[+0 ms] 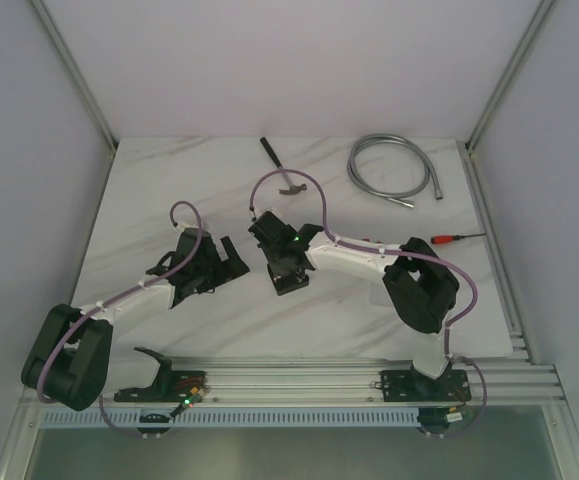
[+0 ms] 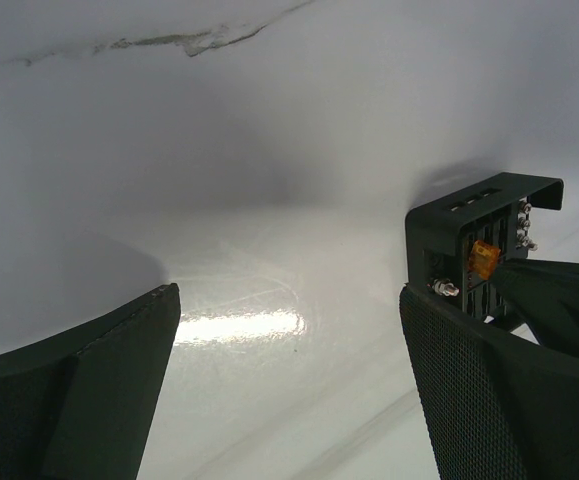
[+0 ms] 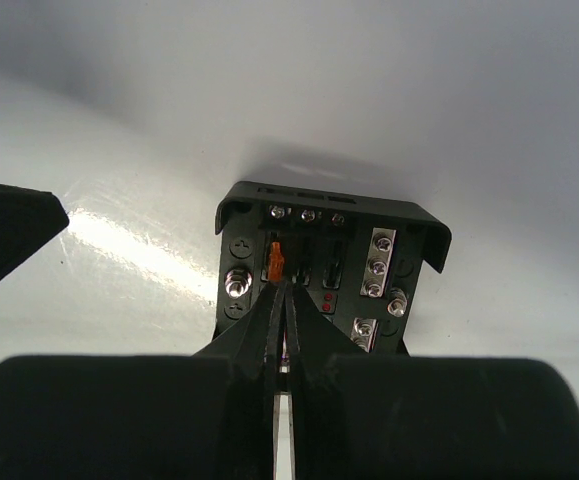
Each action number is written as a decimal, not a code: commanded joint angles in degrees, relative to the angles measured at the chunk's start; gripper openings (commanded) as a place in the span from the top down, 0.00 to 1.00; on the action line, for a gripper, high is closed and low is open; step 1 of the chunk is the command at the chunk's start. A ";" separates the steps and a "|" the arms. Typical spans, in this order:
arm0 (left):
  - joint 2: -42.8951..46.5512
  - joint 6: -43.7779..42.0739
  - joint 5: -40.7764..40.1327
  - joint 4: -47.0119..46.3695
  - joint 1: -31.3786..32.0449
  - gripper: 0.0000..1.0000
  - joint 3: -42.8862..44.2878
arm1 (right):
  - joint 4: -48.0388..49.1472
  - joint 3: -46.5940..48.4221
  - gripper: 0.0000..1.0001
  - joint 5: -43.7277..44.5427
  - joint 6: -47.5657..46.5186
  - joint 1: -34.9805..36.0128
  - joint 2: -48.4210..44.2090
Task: Snap on the fuse box
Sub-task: Install the fuse at the fuse box base.
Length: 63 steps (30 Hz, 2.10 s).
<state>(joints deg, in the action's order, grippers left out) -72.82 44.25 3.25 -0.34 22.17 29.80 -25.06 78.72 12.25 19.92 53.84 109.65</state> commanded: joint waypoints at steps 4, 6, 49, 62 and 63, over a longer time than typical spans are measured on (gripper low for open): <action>0.04 0.41 0.97 -0.62 -0.20 0.00 -0.53 | -4.43 -0.74 0.97 0.56 -0.23 -0.51 4.60; -0.04 0.46 0.93 -0.57 -0.22 0.00 -0.52 | -4.34 0.36 0.97 0.29 -0.51 -0.50 5.22; -3.36 2.06 4.44 -5.75 -0.50 0.01 1.00 | 6.75 -0.28 0.77 2.24 -1.16 1.17 -1.12; -7.59 3.21 8.95 -9.93 -1.95 0.08 3.34 | 6.36 -0.10 0.76 3.31 0.19 1.04 1.15; -7.60 3.28 9.14 -10.09 -2.01 0.09 3.50 | 6.28 -0.07 0.76 3.31 0.20 1.06 1.28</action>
<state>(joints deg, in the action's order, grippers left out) -79.79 46.89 10.55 -8.34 20.67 31.44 -19.03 79.00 13.80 19.16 54.74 109.65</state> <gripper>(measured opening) 0.921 0.236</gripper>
